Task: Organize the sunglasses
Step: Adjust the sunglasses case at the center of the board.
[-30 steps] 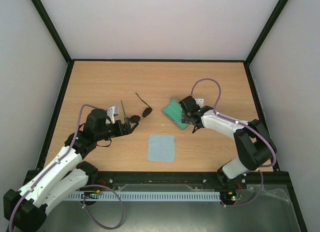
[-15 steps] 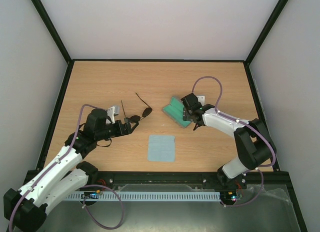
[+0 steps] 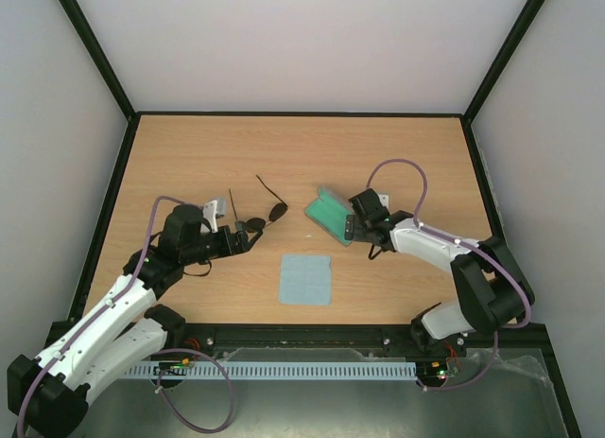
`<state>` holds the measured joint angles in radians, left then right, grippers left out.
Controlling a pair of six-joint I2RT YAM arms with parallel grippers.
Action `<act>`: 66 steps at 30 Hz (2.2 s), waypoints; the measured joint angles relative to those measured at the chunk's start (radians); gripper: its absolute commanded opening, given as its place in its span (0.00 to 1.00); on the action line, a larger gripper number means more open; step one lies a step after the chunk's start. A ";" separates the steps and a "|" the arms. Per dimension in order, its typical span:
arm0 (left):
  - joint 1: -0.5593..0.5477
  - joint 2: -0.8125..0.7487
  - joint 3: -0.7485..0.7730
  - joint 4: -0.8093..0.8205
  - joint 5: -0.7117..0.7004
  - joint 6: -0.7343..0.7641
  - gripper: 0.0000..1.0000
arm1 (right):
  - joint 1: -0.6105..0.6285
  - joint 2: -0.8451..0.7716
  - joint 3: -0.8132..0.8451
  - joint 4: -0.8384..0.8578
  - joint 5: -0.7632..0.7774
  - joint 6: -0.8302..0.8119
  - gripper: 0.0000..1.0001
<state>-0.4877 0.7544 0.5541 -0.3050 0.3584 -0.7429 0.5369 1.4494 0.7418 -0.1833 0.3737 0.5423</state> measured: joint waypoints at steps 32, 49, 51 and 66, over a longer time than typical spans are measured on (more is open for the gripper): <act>0.000 -0.008 0.000 0.002 0.008 -0.001 1.00 | 0.197 -0.058 -0.126 0.037 -0.034 0.165 0.99; 0.000 -0.039 -0.006 -0.001 0.008 -0.001 1.00 | 0.209 0.069 -0.060 -0.011 0.113 0.230 0.99; 0.000 -0.039 -0.006 -0.001 0.008 -0.001 0.99 | 0.209 0.071 -0.060 -0.008 0.124 0.230 0.98; 0.000 -0.054 -0.006 -0.003 0.008 -0.001 0.99 | 0.124 0.073 -0.060 -0.006 0.135 0.233 0.99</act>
<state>-0.4877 0.7006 0.5476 -0.3084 0.3664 -0.7437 0.6613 1.5223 0.6819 -0.1890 0.5087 0.7753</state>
